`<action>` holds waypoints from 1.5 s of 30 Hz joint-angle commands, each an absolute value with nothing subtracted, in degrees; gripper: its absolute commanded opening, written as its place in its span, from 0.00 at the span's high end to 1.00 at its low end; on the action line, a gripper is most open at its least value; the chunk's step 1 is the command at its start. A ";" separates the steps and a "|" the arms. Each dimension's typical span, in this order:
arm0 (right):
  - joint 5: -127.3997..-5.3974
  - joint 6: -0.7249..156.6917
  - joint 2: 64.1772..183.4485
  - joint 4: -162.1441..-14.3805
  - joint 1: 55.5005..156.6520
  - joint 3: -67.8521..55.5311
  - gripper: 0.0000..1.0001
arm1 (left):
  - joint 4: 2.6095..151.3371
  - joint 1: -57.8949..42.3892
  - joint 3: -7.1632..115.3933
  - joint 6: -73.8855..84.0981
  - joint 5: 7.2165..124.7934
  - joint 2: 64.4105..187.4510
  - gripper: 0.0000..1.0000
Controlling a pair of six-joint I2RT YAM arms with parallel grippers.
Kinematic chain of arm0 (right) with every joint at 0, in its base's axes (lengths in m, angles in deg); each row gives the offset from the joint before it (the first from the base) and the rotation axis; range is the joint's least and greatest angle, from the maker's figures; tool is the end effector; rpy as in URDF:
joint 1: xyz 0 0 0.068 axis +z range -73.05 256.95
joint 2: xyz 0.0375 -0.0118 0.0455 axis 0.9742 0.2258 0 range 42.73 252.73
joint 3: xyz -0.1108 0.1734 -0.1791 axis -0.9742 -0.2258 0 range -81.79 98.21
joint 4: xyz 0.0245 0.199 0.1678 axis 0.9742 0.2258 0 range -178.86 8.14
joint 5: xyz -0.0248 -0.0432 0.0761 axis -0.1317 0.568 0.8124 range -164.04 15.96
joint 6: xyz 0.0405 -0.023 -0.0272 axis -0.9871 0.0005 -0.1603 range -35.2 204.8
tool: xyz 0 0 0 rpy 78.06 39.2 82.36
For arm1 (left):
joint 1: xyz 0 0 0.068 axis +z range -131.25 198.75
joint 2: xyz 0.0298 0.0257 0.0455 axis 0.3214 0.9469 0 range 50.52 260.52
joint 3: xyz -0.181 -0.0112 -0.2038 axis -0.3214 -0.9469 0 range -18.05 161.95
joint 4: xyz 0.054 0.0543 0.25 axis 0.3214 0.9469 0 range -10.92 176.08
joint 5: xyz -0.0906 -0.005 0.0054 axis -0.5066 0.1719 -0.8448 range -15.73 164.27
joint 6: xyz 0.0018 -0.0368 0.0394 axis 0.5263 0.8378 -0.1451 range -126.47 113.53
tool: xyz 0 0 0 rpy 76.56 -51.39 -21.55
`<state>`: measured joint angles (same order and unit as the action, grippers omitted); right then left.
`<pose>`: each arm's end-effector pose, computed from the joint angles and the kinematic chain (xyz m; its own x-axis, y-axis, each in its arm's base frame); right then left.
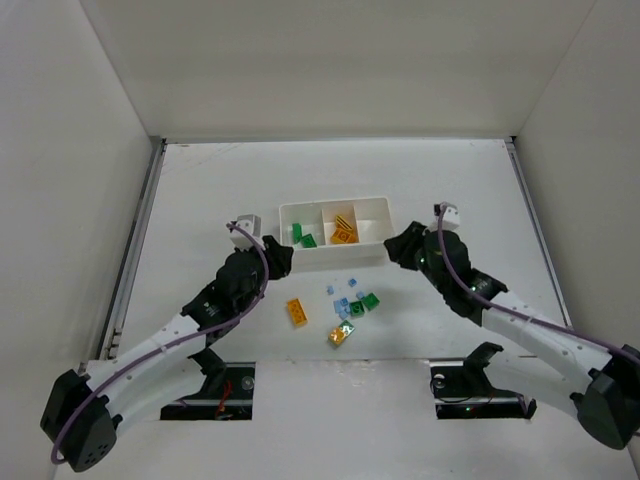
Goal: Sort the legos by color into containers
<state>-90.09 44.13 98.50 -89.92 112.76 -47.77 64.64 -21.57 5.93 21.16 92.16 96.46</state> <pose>0.1863 0.1222 0.2586 -0.4471 0.4497 -0.7733 -0.0808 0.8406 0.5356 0.1542 -0.1165 0.2530 -0.2662 -0.3529 -0.8970 0.2937 0.8566 -0.4242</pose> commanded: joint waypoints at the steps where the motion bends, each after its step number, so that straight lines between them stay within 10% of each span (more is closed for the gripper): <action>1: -91.44 44.99 97.31 -76.93 120.30 -50.41 0.64 | 69.92 -24.44 4.89 23.67 93.07 93.95 0.64; 6: -93.28 41.38 98.80 -69.00 131.91 -49.20 0.41 | 72.83 -31.73 5.24 24.02 93.07 94.20 0.63; 27: -94.43 51.30 124.11 -71.36 132.81 -39.61 0.35 | 72.49 -50.29 3.66 24.20 93.34 98.52 0.50; 38: -90.21 53.25 122.37 -75.24 128.32 -40.22 0.73 | 73.01 -43.27 2.16 24.29 93.34 95.35 0.50; 45: -94.43 52.63 107.70 -70.75 126.39 -39.52 0.75 | 73.36 -38.96 2.77 22.54 93.34 93.59 0.52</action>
<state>-91.80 52.46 112.47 -71.12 127.56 -41.44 73.65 -40.26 2.90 23.77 92.59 94.66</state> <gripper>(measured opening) 0.420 0.485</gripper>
